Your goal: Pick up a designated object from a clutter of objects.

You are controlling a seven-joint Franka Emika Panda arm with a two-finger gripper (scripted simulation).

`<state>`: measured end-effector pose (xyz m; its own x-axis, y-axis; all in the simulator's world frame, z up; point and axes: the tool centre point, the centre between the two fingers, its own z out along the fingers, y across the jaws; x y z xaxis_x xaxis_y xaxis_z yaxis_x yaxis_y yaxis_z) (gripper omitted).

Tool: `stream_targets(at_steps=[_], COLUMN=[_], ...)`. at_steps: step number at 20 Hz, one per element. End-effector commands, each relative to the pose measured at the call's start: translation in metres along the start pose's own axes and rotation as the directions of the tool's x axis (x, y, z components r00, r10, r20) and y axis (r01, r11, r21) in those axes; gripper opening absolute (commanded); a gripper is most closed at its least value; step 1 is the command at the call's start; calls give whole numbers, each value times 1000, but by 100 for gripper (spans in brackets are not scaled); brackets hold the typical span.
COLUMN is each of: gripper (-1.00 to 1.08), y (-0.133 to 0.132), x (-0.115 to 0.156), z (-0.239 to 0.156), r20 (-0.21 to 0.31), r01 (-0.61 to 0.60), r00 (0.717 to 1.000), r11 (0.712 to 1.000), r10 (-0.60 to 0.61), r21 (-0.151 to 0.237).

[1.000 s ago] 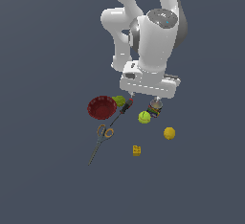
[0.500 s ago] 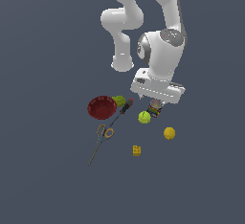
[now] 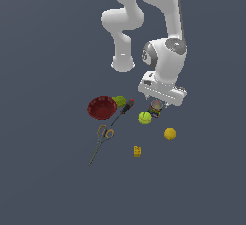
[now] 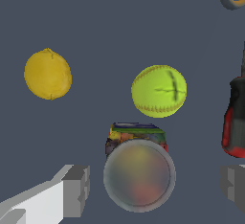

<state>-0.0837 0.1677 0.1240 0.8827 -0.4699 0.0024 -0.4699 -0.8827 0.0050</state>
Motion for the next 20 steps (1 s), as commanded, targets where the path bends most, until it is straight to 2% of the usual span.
stream_targets(at_steps=[1, 14, 20], gripper=[100, 100, 100], y=[-2, -5, -5], x=[-8, -19, -20], z=[6, 18, 39], r20=[0, 3, 3], r01=[-21, -47, -47], r00=[1000, 999, 999], r11=[1000, 999, 999], r10=[21, 47, 47], r21=[2, 4, 5])
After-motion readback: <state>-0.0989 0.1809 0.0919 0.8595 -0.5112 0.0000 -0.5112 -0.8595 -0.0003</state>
